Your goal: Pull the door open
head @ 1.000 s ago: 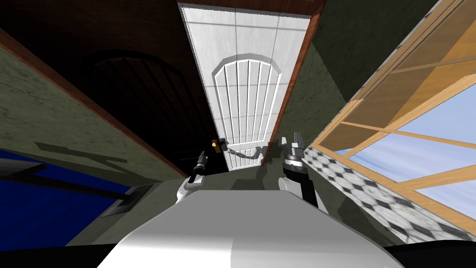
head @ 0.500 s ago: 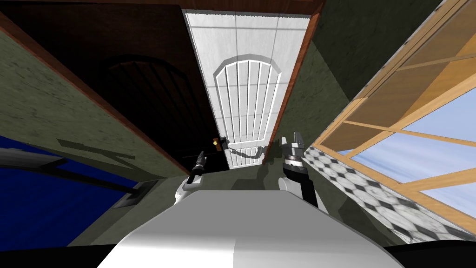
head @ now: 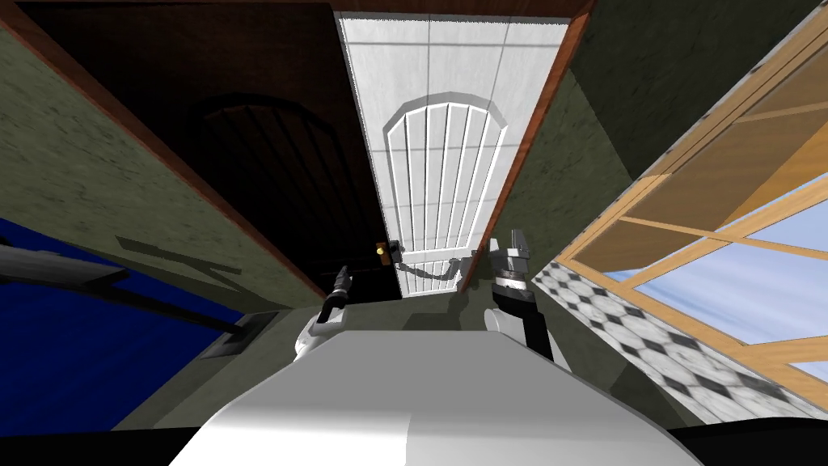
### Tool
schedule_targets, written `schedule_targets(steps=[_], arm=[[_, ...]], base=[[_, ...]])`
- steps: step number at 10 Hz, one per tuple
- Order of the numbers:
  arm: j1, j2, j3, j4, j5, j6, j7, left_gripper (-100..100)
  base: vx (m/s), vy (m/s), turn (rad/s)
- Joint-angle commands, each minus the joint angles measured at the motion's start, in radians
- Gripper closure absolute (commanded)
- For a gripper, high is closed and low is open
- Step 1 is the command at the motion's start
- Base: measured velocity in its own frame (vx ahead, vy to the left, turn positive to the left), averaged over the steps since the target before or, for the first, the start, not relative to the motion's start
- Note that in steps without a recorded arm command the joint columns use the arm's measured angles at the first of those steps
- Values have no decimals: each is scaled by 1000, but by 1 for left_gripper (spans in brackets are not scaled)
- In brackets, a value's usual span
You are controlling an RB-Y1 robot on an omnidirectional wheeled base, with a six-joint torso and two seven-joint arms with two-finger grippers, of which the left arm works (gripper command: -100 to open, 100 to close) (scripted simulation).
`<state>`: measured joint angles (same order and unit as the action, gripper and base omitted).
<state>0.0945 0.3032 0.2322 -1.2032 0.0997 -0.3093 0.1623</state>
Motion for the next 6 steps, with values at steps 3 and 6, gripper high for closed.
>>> schedule_targets(steps=[3,6], arm=[[-32,-19,-25,-6,-4,-3,-2,-100],[-47,-37,-42,-26,-9,6,-6,-100]], base=[[201,-36,-103],[175,-66,-138]])
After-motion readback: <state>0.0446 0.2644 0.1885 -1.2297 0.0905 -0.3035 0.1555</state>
